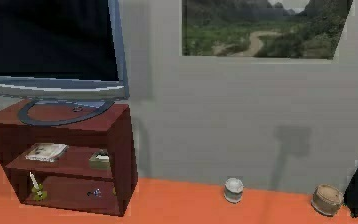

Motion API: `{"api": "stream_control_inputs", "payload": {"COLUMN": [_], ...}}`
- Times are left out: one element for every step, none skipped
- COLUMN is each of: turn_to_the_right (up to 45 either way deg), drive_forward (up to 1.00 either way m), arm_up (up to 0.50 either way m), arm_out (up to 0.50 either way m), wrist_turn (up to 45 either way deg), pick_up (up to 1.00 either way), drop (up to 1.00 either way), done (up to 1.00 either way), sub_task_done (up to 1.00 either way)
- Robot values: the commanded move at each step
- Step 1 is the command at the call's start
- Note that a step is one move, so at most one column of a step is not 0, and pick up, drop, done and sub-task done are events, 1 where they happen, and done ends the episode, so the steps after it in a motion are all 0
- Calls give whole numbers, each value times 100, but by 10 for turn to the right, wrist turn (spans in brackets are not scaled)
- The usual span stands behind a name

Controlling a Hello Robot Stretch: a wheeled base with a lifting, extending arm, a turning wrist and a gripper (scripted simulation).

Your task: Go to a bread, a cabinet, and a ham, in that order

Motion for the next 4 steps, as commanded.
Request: {"api": "stream_control_inputs", "payload": {"turn_to_the_right": [0, -450, -60, -30], "drive_forward": [15, 0, 0, 0], "arm_up": [0, 0, 0, 0], "arm_out": [0, 0, 0, 0], "wrist_turn": [0, 0, 0, 0], "pick_up": [0, 0, 0, 0], "drop": [0, 0, 0, 0], "done": [0, 0, 0, 0], "sub_task_done": [0, 0, 0, 0]}}
